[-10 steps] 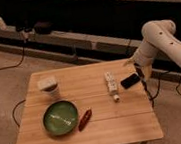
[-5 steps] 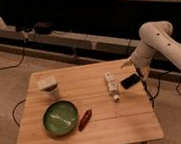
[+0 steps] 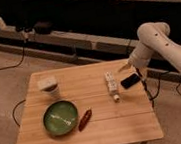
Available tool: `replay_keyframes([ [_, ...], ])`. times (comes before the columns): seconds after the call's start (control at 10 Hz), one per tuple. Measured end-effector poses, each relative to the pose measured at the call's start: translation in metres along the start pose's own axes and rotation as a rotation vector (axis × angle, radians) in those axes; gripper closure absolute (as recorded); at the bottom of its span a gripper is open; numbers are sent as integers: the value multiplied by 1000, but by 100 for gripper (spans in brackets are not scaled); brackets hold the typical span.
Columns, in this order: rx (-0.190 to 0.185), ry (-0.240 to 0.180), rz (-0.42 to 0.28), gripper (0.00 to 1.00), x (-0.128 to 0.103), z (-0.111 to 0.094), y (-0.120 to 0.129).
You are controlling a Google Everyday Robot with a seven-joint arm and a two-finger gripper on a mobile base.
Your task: Stand the bottle upright
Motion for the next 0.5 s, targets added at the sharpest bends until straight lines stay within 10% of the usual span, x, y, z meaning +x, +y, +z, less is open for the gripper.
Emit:
replay_keyframes([
  [0.5,-16,130,-310,23,42,38,-62],
])
